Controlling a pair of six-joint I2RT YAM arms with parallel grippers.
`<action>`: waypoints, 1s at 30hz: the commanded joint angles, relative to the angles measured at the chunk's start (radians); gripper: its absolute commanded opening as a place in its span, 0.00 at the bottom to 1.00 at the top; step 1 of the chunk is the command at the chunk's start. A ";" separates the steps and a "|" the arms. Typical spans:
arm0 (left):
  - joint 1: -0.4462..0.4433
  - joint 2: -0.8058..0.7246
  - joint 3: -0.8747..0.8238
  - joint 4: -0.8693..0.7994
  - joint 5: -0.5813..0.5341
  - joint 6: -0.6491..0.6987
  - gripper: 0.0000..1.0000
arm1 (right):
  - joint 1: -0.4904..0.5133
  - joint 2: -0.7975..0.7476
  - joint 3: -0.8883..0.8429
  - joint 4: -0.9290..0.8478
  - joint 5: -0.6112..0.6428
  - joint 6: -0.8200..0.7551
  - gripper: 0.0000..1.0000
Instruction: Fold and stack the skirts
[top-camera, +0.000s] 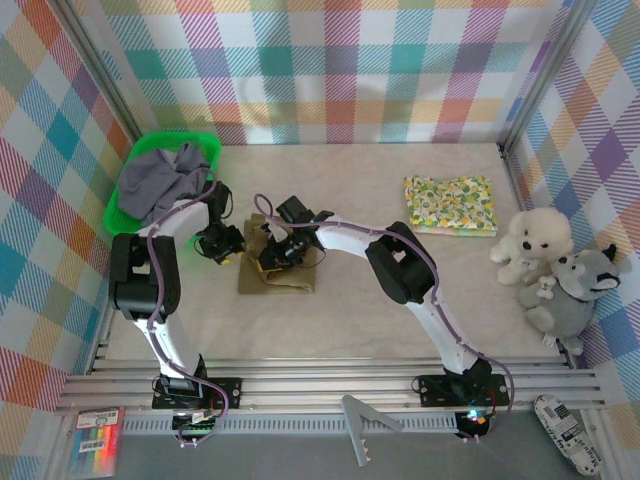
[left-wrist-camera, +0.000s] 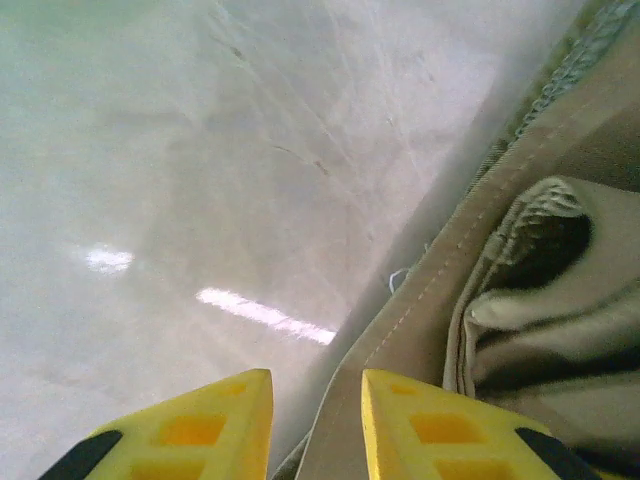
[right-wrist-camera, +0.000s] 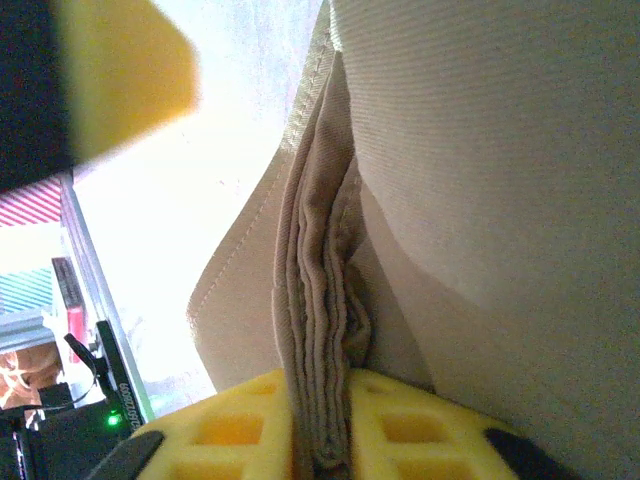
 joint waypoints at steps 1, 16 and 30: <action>0.010 -0.087 0.027 -0.062 -0.078 0.002 0.31 | 0.009 -0.033 -0.005 -0.006 0.011 -0.013 0.24; -0.001 -0.259 -0.055 0.051 -0.059 -0.099 0.84 | 0.015 -0.468 -0.420 0.201 0.282 -0.101 0.99; -0.093 -0.347 -0.201 0.354 0.332 -0.424 1.00 | -0.165 -0.470 -0.447 0.081 0.456 0.141 0.99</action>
